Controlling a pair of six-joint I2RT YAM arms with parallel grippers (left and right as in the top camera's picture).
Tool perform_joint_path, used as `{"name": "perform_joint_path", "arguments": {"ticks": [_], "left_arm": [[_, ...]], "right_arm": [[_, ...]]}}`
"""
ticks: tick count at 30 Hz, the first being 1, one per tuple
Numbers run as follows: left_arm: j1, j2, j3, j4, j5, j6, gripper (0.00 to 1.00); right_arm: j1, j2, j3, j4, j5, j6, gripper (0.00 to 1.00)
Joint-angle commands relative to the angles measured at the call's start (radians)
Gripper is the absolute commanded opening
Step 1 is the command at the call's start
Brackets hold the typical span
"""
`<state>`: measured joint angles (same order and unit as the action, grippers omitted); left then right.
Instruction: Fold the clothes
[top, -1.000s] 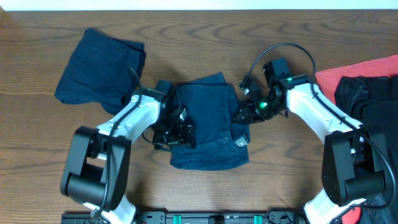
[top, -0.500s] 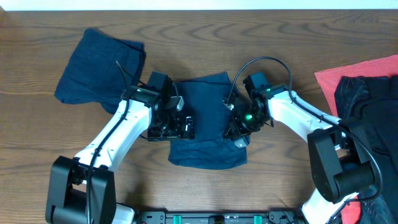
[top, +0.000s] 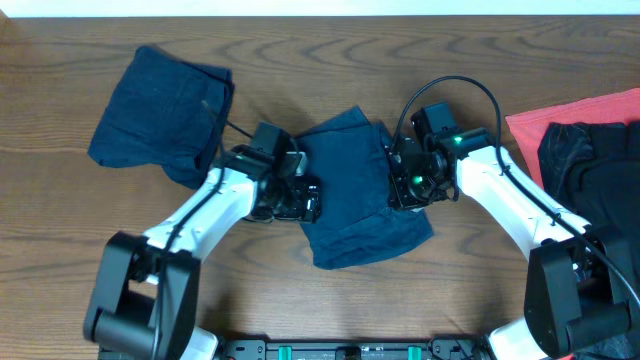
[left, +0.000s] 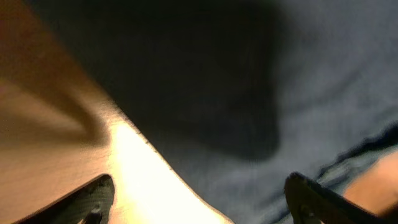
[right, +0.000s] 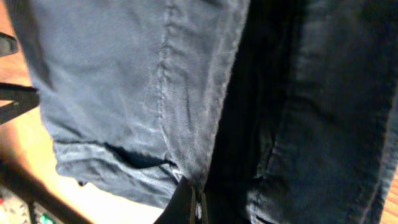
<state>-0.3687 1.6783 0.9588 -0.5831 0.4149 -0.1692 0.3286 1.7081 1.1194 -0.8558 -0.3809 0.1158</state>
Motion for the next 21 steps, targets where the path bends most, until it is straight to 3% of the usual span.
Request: {"name": "perform_joint_path", "arguments": {"ticks": [1, 3, 4, 5, 11, 14, 16, 18, 21], "left_arm": [[-0.009, 0.047, -0.013, 0.057, -0.009, -0.008, 0.64], [-0.009, 0.068, -0.013, 0.097, -0.009, -0.008, 0.27], [-0.007, 0.076, -0.013, 0.107, -0.016, -0.008, 0.13], [-0.005, 0.078, -0.013, 0.106, -0.033, -0.008, 0.06], [0.029, 0.077, -0.013, 0.087, -0.084, -0.008, 0.06], [0.039, 0.077, -0.013, 0.087, -0.074, -0.008, 0.06], [0.039, 0.075, -0.012, 0.087, -0.035, -0.008, 0.13], [0.039, 0.066, -0.012, 0.078, 0.003, -0.008, 0.34], [0.038, 0.034, -0.002, 0.053, 0.039, -0.008, 0.45]], "right_arm": [[-0.001, -0.004, -0.004, -0.004, 0.110, 0.060, 0.01], [-0.001, -0.004, -0.009, -0.004, 0.164, 0.082, 0.01], [-0.001, -0.004, -0.012, -0.006, 0.202, 0.099, 0.01], [-0.001, -0.004, -0.016, -0.008, 0.244, 0.116, 0.01], [-0.022, -0.004, -0.032, -0.024, 0.531, 0.267, 0.01], [-0.039, -0.004, -0.032, -0.016, 0.526, 0.276, 0.04], [-0.047, -0.005, -0.032, -0.022, 0.526, 0.275, 0.09], [-0.062, -0.009, -0.028, -0.042, 0.495, 0.272, 0.10], [-0.089, -0.030, -0.026, -0.048, 0.309, 0.164, 0.19]]}}
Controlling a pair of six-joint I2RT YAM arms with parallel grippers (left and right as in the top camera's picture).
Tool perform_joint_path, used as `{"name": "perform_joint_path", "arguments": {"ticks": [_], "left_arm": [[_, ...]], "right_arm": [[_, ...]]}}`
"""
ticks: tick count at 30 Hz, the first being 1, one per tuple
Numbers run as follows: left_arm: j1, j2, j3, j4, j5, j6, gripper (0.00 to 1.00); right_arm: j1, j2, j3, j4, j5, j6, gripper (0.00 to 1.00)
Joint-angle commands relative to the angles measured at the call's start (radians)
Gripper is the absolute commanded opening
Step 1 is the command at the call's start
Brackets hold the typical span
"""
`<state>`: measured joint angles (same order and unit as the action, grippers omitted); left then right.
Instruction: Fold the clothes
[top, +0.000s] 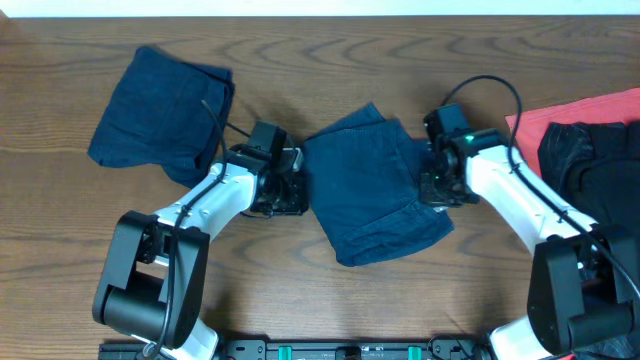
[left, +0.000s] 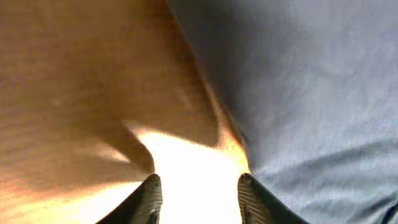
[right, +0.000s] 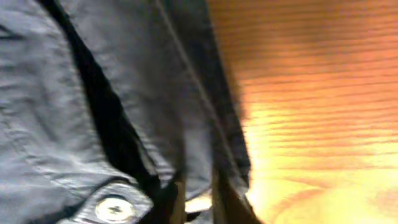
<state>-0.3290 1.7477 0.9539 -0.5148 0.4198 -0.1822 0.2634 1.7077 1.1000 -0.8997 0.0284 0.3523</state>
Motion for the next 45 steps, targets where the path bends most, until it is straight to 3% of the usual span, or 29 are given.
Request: {"name": "perform_joint_path", "arguments": {"ticks": [1, 5, 7, 8, 11, 15, 20, 28, 32, 37, 40, 45], "left_arm": [[-0.002, -0.053, 0.009, -0.019, 0.045, 0.005, 0.47], [-0.003, -0.137, 0.030, 0.012, 0.071, 0.005, 0.56], [-0.004, -0.171, 0.030, 0.069, 0.071, 0.005, 0.56], [-0.005, -0.177, 0.030, 0.101, 0.071, 0.005, 0.55], [-0.005, -0.166, 0.028, 0.193, 0.070, 0.005, 0.38], [-0.016, -0.087, 0.027, 0.309, 0.071, 0.005, 0.19], [-0.050, 0.054, 0.027, 0.422, 0.066, 0.006, 0.18], [0.036, 0.113, 0.034, 0.431, -0.024, 0.006, 0.19], [0.120, 0.060, 0.073, 0.418, 0.036, 0.005, 0.27], [0.180, -0.064, 0.127, 0.323, 0.131, 0.005, 0.41], [0.176, -0.158, 0.132, 0.219, 0.150, 0.005, 0.56], [0.107, -0.246, 0.131, 0.014, 0.183, 0.005, 0.57]], "right_arm": [[-0.030, -0.042, -0.007, -0.006, -0.189, -0.123, 0.21], [-0.033, -0.089, -0.007, -0.032, -0.505, -0.283, 0.26], [-0.024, -0.092, -0.007, -0.046, -0.533, -0.282, 0.18], [-0.018, -0.090, -0.009, -0.047, -0.529, -0.278, 0.14], [-0.002, -0.076, -0.030, -0.024, -0.482, -0.205, 0.01], [0.015, -0.048, -0.097, 0.054, -0.410, -0.059, 0.01], [0.014, -0.005, -0.198, 0.171, -0.362, 0.013, 0.01], [0.011, 0.013, -0.307, 0.133, -0.251, 0.079, 0.01], [0.010, 0.000, -0.302, 0.113, -0.273, 0.049, 0.01], [0.009, -0.069, -0.254, 0.114, -0.411, -0.132, 0.01], [0.009, -0.151, -0.188, 0.117, -0.464, -0.229, 0.01], [0.003, -0.238, -0.108, 0.230, -0.437, -0.197, 0.01]]}}
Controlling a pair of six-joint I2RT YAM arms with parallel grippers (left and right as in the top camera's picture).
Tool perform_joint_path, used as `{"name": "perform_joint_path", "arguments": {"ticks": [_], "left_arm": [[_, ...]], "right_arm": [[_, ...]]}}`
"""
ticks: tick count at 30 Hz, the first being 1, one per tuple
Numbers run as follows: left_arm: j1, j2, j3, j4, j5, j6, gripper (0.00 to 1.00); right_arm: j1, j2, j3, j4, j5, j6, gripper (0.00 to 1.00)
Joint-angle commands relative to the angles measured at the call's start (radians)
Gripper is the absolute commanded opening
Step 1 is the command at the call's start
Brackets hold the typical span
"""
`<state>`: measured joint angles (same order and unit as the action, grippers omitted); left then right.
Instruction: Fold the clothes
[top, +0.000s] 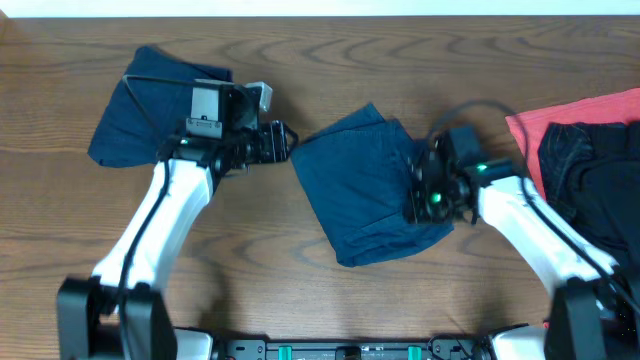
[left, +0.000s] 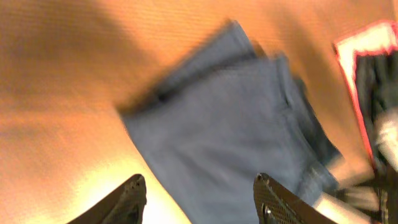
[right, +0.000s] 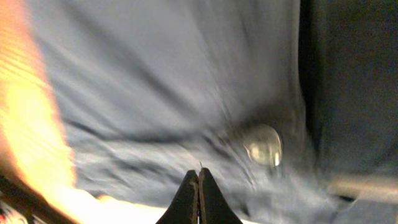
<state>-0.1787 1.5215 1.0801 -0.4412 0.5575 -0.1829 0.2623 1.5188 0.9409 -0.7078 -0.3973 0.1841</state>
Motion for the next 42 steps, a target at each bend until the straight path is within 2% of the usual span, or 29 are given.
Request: {"name": "perform_joint_path", "arguments": {"ticks": [1, 5, 12, 15, 18, 23, 26, 30, 33, 36, 39, 42], "left_arm": [[-0.069, -0.021, 0.005, -0.096, 0.044, 0.006, 0.57], [-0.206, -0.007, -0.026, -0.148, 0.041, 0.006, 0.57], [-0.437, 0.097, -0.052, -0.145, -0.028, -0.002, 0.57], [-0.490, 0.173, -0.052, -0.146, -0.027, -0.019, 0.57], [-0.503, 0.254, -0.052, -0.167, -0.027, -0.084, 0.56], [-0.438, 0.337, -0.052, -0.248, -0.032, -0.115, 0.50], [-0.332, 0.346, -0.051, -0.288, -0.126, -0.115, 0.44], [-0.189, 0.345, -0.043, -0.226, -0.188, -0.103, 0.43], [-0.099, 0.345, -0.023, -0.131, -0.161, -0.098, 0.43], [-0.037, 0.340, 0.032, -0.100, -0.050, -0.079, 0.43], [-0.004, 0.311, 0.095, -0.132, 0.024, -0.076, 0.43], [-0.003, 0.254, 0.143, -0.190, 0.038, -0.055, 0.44]], "right_arm": [[0.002, -0.051, 0.056, 0.076, 0.005, -0.002, 0.01], [-0.001, -0.013, 0.053, 0.265, 0.053, 0.093, 0.01], [-0.002, 0.199, 0.053, 0.589, 0.060, 0.200, 0.02], [-0.002, 0.291, 0.054, 0.656, 0.052, 0.256, 0.03], [-0.010, 0.349, 0.056, 0.625, 0.049, 0.306, 0.01], [-0.049, 0.344, 0.056, 0.464, 0.102, 0.309, 0.01], [-0.081, 0.318, 0.056, 0.333, 0.188, 0.308, 0.01], [-0.085, 0.275, 0.056, 0.195, 0.259, 0.283, 0.01], [-0.075, 0.226, 0.056, 0.085, 0.262, 0.283, 0.01], [-0.058, 0.157, 0.056, 0.003, 0.263, 0.283, 0.01], [-0.054, 0.074, 0.056, 0.000, 0.263, 0.276, 0.01], [-0.063, -0.011, 0.056, 0.071, 0.263, 0.209, 0.03]]}}
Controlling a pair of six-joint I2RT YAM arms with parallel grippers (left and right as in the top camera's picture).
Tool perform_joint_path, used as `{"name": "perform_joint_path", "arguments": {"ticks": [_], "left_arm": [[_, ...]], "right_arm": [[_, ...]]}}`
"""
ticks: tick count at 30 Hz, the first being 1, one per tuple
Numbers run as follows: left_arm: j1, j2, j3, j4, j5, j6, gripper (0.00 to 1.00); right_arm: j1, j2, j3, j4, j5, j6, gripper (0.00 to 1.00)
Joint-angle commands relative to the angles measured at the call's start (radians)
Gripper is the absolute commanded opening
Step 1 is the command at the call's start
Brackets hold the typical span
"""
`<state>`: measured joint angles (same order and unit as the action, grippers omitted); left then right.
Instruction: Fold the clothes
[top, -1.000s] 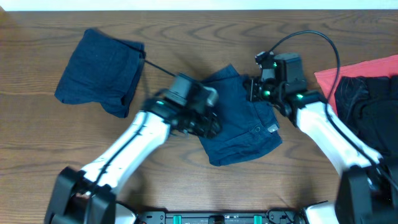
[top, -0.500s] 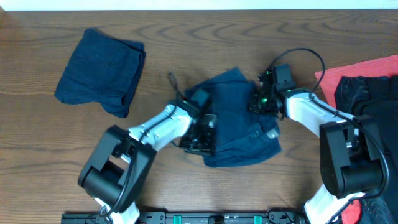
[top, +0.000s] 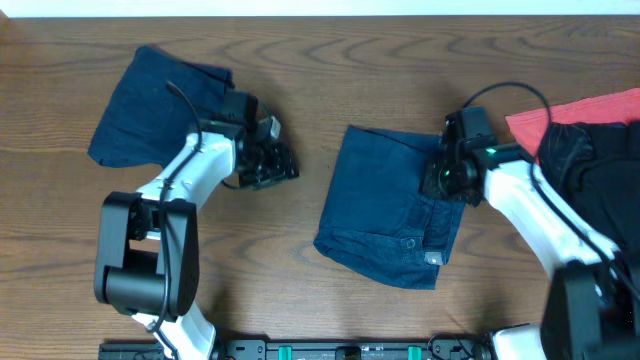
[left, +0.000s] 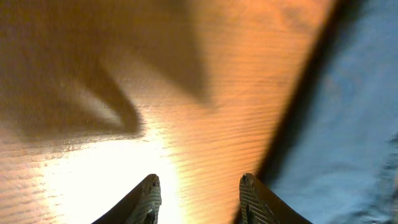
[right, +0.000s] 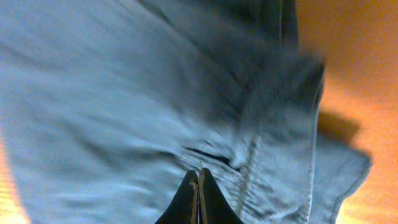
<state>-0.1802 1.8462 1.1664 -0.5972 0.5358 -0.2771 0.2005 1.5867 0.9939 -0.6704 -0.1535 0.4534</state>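
Observation:
Folded blue denim shorts (top: 385, 205) lie mid-table, with the buttoned waistband toward the front edge. My right gripper (top: 441, 184) rests at their right edge. In the right wrist view its fingers (right: 199, 183) are shut tight, tips down on the denim (right: 112, 106), and no cloth shows between them. My left gripper (top: 282, 166) hovers low over bare wood left of the shorts. It is open (left: 199, 196) with nothing between the fingers, and the shorts' edge (left: 354, 124) is just to its right.
A second folded dark blue garment (top: 160, 105) lies at the back left, beside my left arm. A red cloth (top: 570, 108) with a black garment (top: 590, 160) on it sits at the right edge. Bare wood (top: 300, 80) surrounds the shorts.
The shorts have turned from a diamond into a squarer shape, shifted right, with the button side now up. My left gripper dropped from above the back-left garment to the wood. My right gripper moved back.
Both grippers began on the shorts, left open and right shut, at opposite sides. The shorts then sat farther right with my left gripper off their edge. Later my left arm was raised back-left. Now the shorts lie squared and my left gripper is low beside them.

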Motion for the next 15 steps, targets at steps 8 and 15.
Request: {"name": "perform_joint_path", "arguments": {"ticks": [8, 15], "left_arm": [[-0.116, -0.240, 0.063, -0.142, 0.008, 0.058, 0.53], [-0.283, -0.232, 0.022, -0.162, -0.025, 0.022, 0.58]], "right_arm": [[-0.019, -0.106, 0.002, 0.208, 0.019, -0.129, 0.08], [-0.017, -0.009, 0.002, 0.233, 0.015, -0.154, 0.11]]}}
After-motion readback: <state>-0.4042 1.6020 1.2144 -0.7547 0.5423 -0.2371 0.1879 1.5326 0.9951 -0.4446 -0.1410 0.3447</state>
